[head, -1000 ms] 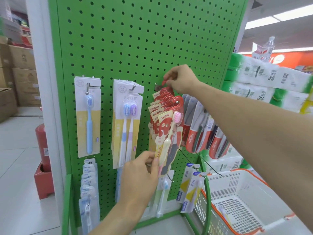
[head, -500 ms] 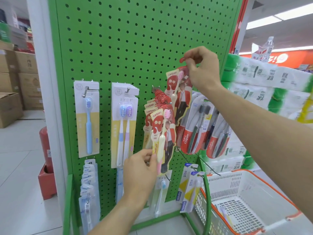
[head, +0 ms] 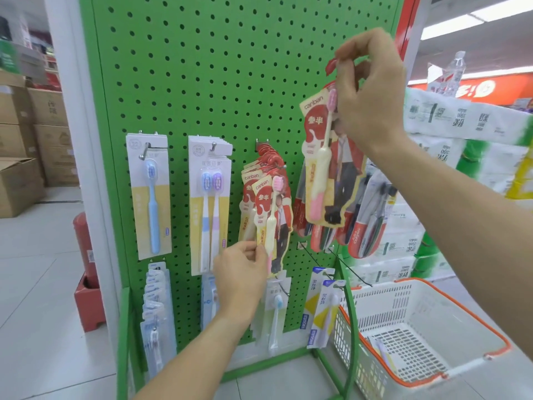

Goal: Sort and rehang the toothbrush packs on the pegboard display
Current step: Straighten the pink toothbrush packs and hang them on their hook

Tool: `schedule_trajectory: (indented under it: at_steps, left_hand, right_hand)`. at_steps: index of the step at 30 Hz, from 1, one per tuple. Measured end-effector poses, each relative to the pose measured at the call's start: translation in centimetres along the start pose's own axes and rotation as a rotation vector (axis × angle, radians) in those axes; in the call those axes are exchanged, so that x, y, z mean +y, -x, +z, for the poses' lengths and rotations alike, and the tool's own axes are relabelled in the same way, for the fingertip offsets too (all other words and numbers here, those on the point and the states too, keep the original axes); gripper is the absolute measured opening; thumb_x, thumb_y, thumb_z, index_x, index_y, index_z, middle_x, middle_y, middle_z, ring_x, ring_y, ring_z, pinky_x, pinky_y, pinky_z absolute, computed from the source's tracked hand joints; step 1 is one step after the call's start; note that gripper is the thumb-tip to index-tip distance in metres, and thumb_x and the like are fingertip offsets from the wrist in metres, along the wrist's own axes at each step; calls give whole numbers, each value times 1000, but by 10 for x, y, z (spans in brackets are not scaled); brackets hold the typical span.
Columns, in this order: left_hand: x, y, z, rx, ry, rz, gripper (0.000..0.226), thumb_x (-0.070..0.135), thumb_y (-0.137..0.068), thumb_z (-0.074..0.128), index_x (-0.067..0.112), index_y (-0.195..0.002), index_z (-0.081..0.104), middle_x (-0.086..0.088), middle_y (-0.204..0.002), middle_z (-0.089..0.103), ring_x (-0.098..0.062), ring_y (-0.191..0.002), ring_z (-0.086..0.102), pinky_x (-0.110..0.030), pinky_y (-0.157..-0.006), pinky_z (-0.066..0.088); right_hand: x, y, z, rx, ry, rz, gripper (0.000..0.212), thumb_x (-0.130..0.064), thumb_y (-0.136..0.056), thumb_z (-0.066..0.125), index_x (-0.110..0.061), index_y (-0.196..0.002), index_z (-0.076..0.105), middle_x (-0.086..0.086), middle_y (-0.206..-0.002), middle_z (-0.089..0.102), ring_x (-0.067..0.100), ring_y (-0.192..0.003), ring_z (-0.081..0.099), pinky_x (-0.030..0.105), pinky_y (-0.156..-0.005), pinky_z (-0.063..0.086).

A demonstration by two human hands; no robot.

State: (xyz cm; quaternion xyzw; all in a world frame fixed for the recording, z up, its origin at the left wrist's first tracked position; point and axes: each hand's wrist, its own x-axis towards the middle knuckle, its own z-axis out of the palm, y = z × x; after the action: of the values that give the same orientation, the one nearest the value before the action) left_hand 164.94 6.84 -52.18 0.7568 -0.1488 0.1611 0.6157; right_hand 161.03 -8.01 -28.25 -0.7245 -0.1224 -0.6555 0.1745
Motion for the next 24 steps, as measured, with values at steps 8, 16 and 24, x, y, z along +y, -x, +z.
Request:
schedule_trajectory:
  at_steps: [8,16,24]
  left_hand:
    - [4,13,-6,-109,-7,-48,23,23,-100,62,10,-116,71,8,-99,71,4,-81,62,-3,-69,45]
    - [15,58,-47,-358,-49,90,29,3,-101,42,19,-116,61,7,-97,73,-13,-89,67,-30,-78,53]
    - [2,63,-63,-743,236,-317,17,26,-104,51,14,-108,61,-7,-74,71,-20,-60,65,-37,-59,54]
  right_hand:
    - [-18,80,-9,-159,-107,289,13,-5,-99,57,-17,-96,59,-13,-87,63,28,-63,57,38,-55,48]
    - [-38,177,-12,-390,-345,770,11,-12,-99,64,-19,-106,60,0,-101,68,12,-73,69,17,-61,54]
    - [-43,242,-20,-500,-425,1052,18,-11,-100,61,-23,-112,57,-2,-87,76,3,-60,65,21,-53,49]
